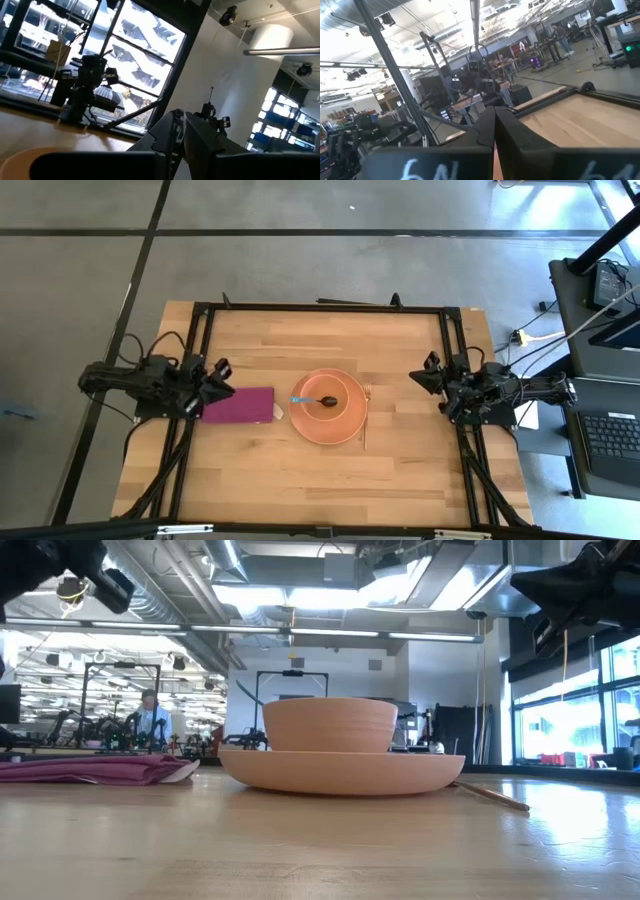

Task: Set table place
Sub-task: Return to Home Position

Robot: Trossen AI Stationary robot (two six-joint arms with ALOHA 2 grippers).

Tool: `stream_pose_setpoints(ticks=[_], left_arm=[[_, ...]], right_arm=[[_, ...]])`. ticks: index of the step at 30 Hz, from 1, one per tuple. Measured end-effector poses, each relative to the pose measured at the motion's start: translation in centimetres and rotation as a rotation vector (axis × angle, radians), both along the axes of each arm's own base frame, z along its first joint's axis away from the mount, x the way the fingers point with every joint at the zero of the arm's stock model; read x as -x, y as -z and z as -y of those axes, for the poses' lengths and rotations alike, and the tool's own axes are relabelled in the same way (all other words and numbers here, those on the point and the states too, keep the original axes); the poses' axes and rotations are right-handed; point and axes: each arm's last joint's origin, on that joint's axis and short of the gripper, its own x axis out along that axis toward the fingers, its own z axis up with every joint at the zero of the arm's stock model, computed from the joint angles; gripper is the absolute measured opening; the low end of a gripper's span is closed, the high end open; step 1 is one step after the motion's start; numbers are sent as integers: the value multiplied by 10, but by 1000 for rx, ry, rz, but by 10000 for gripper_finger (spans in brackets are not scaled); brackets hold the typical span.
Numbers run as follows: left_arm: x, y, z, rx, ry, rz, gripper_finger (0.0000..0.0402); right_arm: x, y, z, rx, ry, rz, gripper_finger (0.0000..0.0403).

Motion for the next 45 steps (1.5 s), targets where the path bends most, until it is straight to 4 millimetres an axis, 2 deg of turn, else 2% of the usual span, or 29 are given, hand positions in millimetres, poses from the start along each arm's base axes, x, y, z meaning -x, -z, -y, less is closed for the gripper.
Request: stream_pose_setpoints(ticks=[7,16,24,27,33,45], left_arm=[[-1,2,-5,15,-90,-123,26],[-2,3,-10,45,-148,-120,13],[-10,29,-11,54,-168,-112,2],[-10,30,-11,62,-169,-123,1],[-10,29,-11,35,-163,-112,13],[-12,49,-10,-18,-155,-309,40]], right_arm=[[-1,4,0,-22,-4,-41,10],[-1,4,0,-23,-4,-45,10],[-1,4,0,-23,-4,-46,10],[-2,6,0,-24,-4,-49,10],[-3,15,0,-46,-8,-97,10],[-6,28,-2,51,-40,-246,10]])
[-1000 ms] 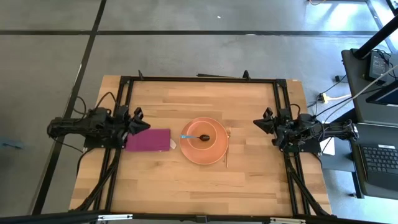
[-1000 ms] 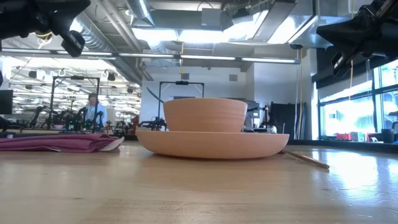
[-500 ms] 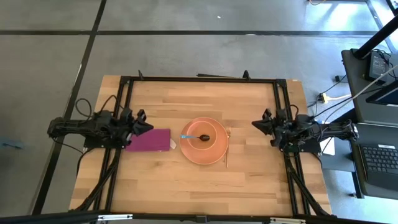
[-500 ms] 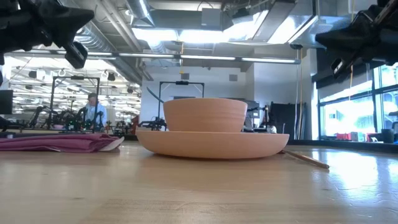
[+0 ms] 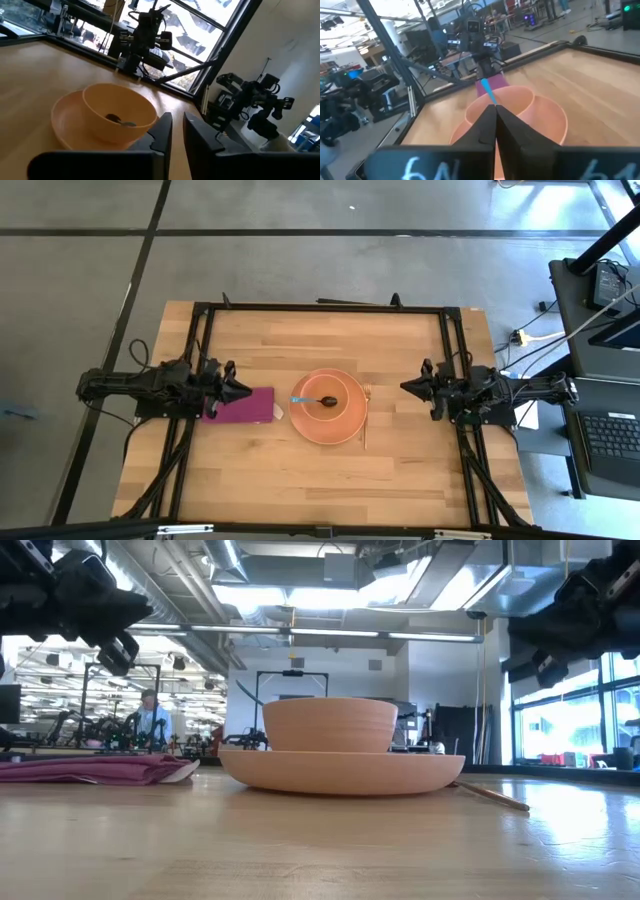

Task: Set table place
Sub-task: Return to Home Position

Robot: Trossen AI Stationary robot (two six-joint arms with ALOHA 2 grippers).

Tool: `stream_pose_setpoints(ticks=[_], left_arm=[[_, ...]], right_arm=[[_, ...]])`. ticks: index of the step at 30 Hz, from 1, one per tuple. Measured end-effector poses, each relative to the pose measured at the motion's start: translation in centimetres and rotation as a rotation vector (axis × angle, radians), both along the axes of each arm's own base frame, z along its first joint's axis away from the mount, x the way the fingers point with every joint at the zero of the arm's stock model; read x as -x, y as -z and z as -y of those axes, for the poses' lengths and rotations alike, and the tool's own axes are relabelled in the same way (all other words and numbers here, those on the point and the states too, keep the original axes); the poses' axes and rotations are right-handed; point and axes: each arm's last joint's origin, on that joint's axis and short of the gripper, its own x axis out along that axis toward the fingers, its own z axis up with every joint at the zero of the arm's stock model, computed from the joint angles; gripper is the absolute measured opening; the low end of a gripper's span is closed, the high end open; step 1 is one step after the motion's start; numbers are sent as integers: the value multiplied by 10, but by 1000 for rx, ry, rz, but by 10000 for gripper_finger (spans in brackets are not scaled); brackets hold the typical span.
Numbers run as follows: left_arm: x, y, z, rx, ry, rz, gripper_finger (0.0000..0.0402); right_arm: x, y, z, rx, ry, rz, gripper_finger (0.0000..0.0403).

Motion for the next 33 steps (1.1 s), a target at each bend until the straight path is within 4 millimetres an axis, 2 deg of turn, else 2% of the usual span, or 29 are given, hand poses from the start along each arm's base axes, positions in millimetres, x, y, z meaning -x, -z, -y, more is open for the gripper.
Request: stream_pose_setpoints(ticks=[24,33], left_arm=[[0,0,0,1,-3,1,74],[0,0,0,1,-3,1,66]], right_arm=[[0,0,0,0,-7,2,10],[0,0,0,0,-7,2,10]])
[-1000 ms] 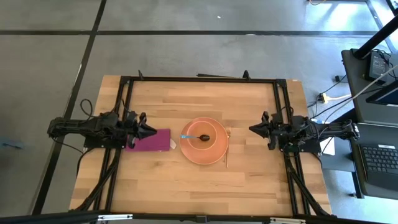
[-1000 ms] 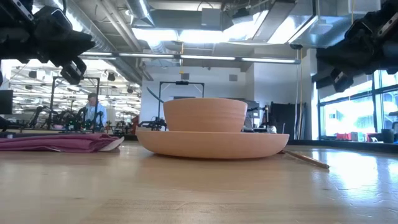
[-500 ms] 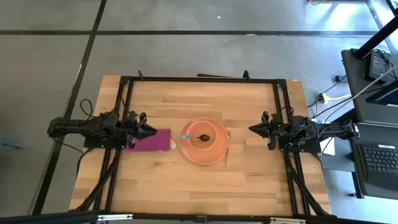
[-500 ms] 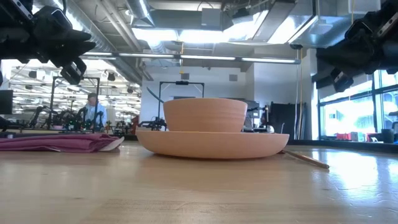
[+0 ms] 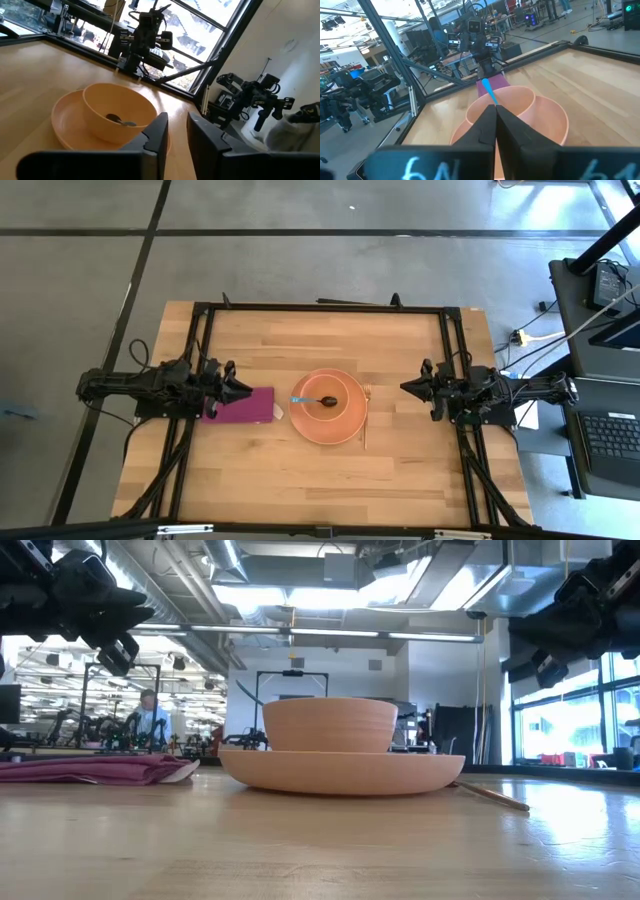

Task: Set table place
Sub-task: Return to Home Position

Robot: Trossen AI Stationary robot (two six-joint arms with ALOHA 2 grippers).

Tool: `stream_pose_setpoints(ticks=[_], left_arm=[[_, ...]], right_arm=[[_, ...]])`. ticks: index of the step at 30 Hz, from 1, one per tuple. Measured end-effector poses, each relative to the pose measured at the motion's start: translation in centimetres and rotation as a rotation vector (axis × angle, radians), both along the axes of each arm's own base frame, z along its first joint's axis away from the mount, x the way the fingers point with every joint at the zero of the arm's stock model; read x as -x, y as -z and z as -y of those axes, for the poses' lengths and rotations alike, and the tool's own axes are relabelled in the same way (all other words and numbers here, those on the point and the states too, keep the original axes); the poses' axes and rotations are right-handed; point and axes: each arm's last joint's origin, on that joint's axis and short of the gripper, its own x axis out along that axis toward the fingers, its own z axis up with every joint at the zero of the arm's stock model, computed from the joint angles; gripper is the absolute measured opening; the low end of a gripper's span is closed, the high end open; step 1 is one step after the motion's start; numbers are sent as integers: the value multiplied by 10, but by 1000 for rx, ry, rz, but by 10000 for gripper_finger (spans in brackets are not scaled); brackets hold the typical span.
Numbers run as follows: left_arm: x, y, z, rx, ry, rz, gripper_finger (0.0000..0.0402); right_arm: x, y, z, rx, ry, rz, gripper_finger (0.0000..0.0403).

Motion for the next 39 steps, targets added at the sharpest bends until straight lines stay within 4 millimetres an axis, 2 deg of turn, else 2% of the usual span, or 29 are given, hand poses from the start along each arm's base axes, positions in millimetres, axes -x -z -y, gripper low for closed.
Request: stream_pose_setpoints(ticks=[39], left_arm=[[0,0,0,0,0,0,9]], right_arm=[[0,0,0,0,1,0,10]])
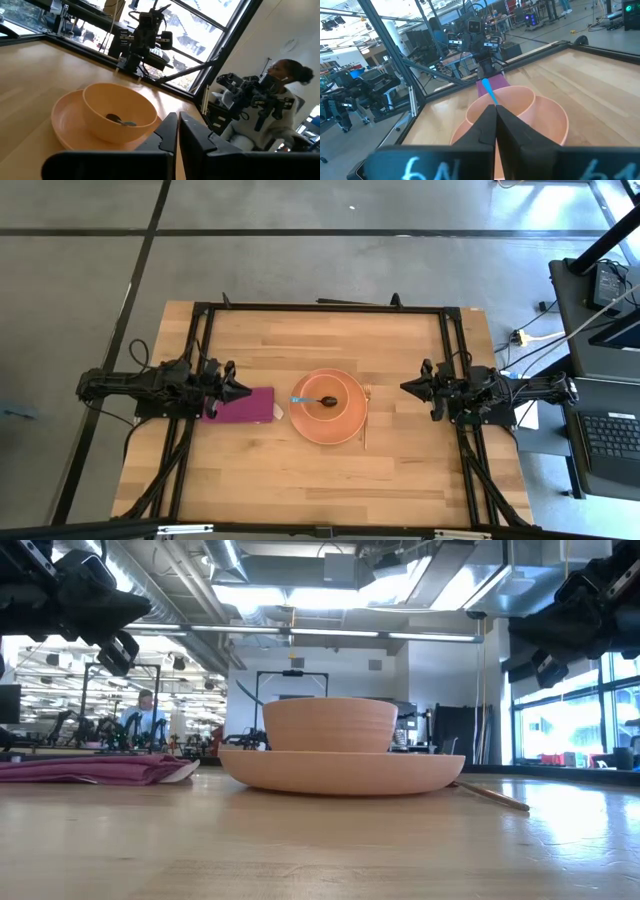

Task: Set table place
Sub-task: Return to Home Position

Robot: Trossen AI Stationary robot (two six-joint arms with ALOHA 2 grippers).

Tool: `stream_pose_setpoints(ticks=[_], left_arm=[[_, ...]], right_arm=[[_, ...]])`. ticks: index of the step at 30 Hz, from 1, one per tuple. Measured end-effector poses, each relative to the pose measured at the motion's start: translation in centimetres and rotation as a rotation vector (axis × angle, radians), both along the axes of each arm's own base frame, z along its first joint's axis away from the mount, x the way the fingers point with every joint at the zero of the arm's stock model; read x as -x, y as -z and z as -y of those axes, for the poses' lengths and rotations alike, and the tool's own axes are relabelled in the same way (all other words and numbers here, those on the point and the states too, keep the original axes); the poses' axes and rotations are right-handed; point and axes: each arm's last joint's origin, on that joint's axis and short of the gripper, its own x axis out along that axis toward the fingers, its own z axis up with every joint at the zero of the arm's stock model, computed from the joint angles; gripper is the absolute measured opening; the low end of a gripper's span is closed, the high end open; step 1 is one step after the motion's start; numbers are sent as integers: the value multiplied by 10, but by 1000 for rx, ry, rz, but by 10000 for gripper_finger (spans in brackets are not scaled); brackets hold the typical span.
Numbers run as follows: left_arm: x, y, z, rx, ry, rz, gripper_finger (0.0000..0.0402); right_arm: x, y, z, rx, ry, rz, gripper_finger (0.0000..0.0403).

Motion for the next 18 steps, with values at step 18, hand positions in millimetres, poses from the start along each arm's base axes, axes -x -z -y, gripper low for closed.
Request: stream_pose_setpoints(ticks=[18], left_arm=[[0,0,0,0,0,0,36]], right_arm=[[0,0,0,0,0,0,10]])
